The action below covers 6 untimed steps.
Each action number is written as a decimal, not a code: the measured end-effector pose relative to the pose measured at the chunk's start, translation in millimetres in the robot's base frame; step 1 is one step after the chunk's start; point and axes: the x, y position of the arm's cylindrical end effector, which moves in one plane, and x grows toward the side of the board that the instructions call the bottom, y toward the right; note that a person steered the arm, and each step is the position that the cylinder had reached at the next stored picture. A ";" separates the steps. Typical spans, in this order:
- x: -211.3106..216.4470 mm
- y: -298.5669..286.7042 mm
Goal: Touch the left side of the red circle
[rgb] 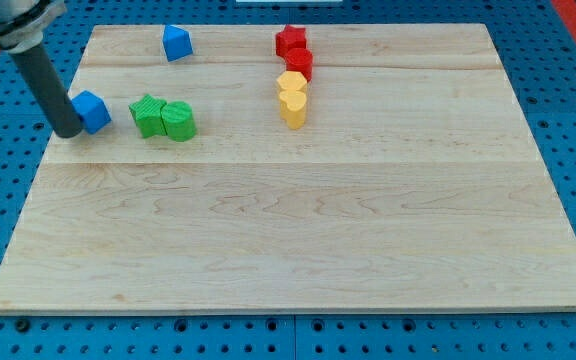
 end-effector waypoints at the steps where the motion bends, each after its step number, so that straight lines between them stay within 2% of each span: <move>1: -49.3 10.4; 2: -92.5 35.2; 3: -110.2 65.8; 4: -78.8 79.2; 5: -59.6 142.2; 6: -86.2 173.7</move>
